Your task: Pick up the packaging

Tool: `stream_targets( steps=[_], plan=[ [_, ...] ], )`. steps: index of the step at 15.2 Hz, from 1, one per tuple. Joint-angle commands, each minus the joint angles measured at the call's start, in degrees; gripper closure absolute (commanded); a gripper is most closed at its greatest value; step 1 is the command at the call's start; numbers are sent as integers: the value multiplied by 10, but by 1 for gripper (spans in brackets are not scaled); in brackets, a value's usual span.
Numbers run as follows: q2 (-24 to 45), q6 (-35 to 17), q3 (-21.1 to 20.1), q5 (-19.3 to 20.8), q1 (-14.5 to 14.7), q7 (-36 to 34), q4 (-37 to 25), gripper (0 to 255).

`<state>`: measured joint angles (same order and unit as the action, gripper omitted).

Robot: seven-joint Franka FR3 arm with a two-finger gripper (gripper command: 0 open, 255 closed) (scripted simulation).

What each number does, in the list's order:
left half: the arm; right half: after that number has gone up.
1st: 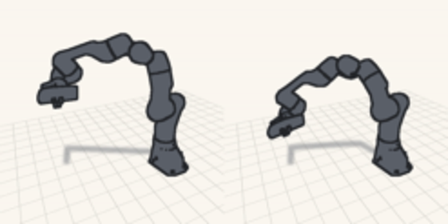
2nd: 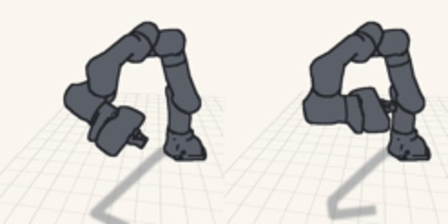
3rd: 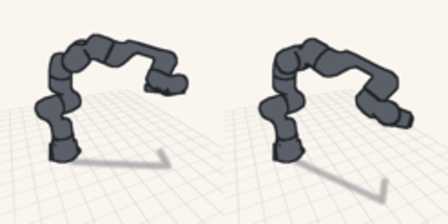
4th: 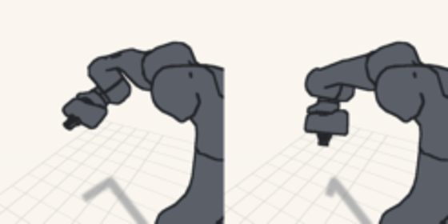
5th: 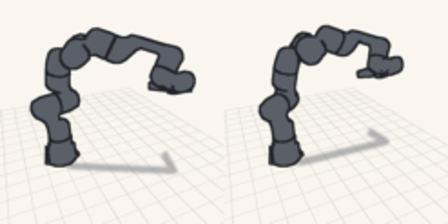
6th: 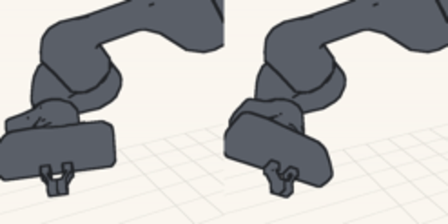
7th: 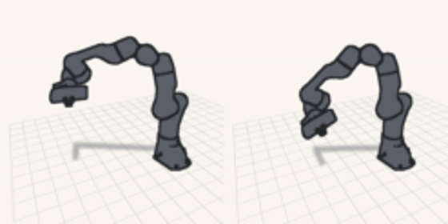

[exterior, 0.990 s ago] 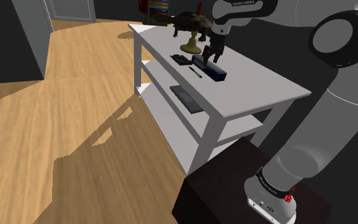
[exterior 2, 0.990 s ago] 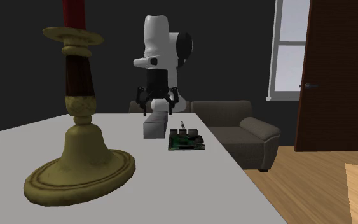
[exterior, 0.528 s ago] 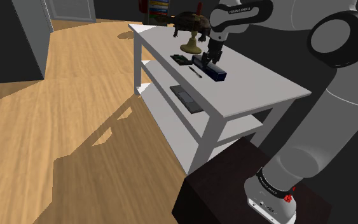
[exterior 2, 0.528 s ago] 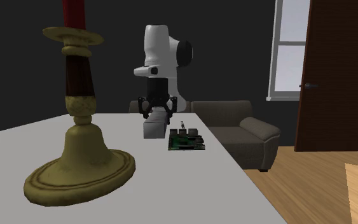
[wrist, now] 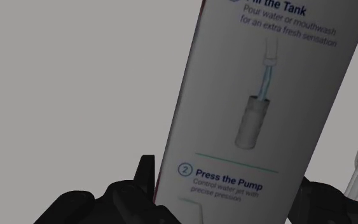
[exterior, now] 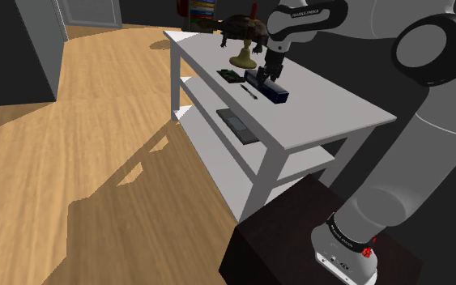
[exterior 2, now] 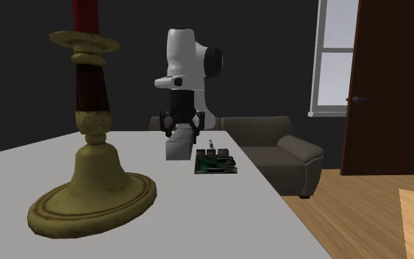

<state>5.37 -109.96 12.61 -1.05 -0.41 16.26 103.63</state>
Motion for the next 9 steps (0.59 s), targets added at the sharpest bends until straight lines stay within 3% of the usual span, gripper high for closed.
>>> stream_targets(
  steps=[1, 9],
  plan=[
    [1, 0, 0, 0, 0, 0, 0, 255],
    [-4, 60, 0, 2, 0, -1, -55, 255]
  ],
)
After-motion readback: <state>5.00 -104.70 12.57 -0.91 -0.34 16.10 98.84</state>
